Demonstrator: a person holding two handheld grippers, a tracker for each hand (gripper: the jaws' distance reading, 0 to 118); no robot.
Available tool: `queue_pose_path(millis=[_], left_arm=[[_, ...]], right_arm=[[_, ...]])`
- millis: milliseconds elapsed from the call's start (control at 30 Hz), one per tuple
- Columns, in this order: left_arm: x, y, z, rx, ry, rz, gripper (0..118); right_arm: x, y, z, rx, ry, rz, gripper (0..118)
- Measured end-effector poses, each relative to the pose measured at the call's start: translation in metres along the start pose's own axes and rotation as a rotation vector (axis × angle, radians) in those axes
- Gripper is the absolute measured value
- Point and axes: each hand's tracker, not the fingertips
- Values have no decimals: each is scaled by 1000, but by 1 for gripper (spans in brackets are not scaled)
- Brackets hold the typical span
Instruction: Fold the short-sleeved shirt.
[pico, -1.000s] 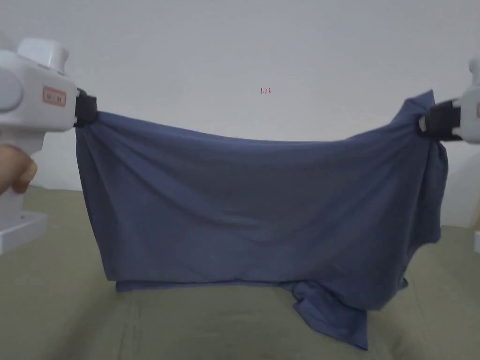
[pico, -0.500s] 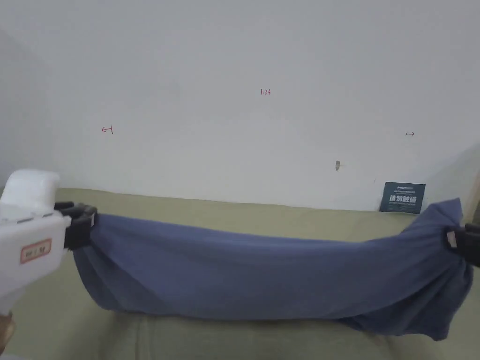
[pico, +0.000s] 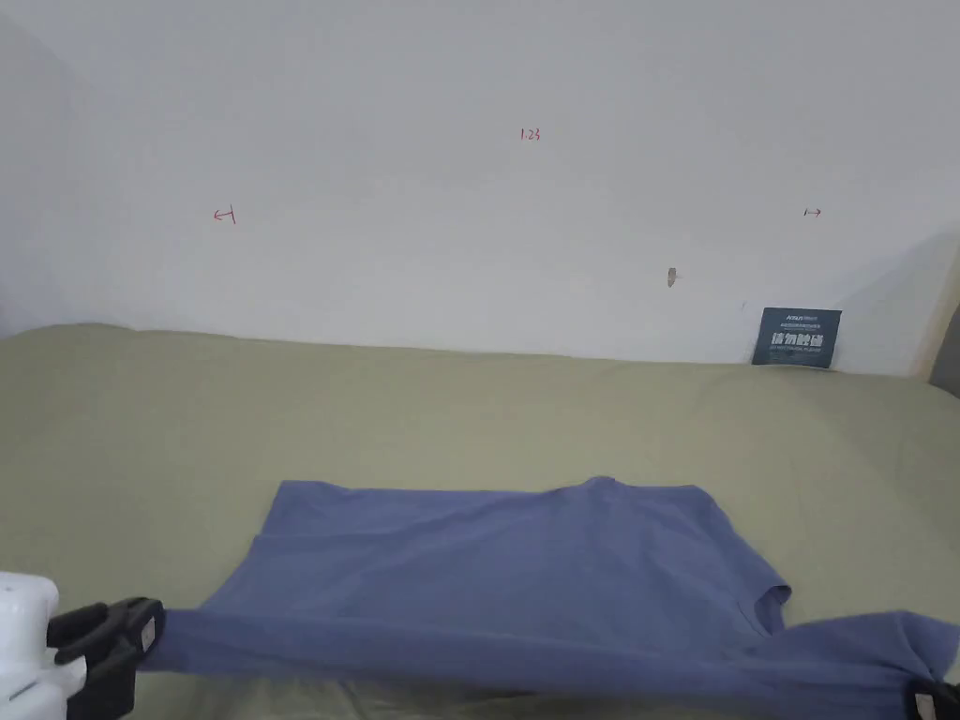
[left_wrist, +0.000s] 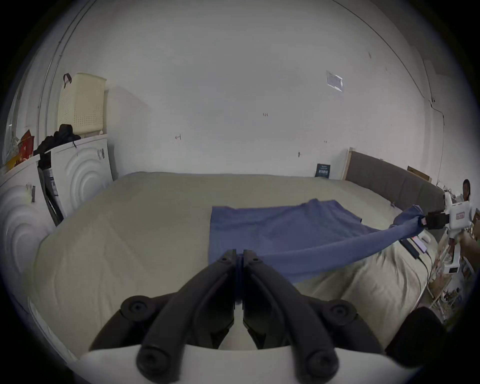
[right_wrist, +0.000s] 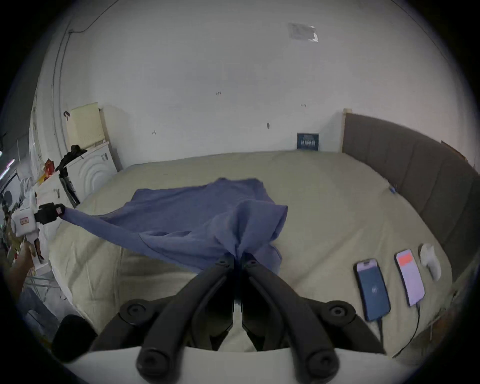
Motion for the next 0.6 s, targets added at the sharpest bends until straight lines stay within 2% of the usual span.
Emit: queue_pose_path(millis=[167,600], left_arm=[[3,-37,11,-61,-4,11,5],[1,-117,12,-224,-8,53,5]], right_arm=[[-1,-34,11,-45,-1,20,4],[14,-101,-12,-220,-42,-71,4]])
